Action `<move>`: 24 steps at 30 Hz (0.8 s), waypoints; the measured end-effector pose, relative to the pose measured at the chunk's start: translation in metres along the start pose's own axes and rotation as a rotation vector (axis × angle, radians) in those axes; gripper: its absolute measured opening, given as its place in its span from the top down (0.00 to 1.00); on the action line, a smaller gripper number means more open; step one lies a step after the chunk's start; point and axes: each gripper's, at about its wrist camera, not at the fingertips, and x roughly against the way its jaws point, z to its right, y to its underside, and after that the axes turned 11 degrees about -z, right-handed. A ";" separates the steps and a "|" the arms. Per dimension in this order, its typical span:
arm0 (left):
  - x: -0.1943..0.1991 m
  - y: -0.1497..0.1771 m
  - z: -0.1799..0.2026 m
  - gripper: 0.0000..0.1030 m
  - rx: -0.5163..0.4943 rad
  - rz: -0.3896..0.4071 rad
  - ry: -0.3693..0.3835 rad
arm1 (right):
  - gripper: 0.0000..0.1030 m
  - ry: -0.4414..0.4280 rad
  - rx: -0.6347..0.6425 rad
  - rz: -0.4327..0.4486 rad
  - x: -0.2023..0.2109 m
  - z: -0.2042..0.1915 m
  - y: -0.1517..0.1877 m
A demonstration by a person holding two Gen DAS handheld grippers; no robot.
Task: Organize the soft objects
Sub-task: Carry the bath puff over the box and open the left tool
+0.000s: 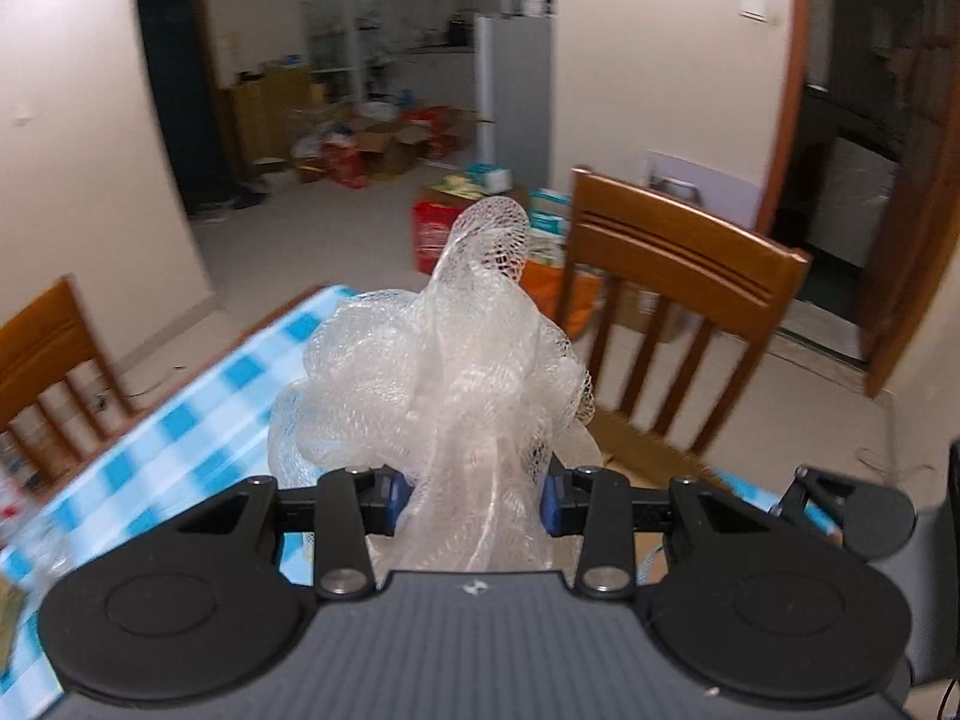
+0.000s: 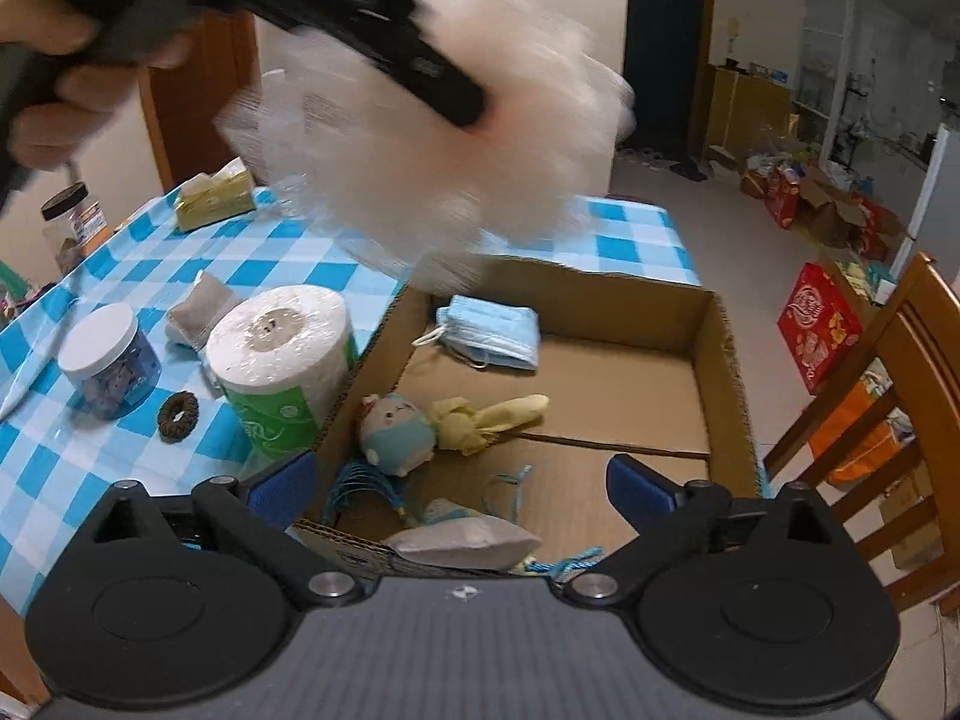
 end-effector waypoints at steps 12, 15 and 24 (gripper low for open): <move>-0.104 -0.040 0.035 0.20 0.031 -0.087 0.145 | 0.00 0.044 -0.114 0.017 0.007 0.028 0.012; -0.123 -0.039 0.031 0.20 0.082 -0.088 0.099 | 0.00 0.053 -0.128 0.012 0.006 0.030 0.015; -0.102 -0.033 0.028 0.03 0.051 -0.051 0.044 | 0.00 0.055 -0.133 0.008 0.006 0.031 0.015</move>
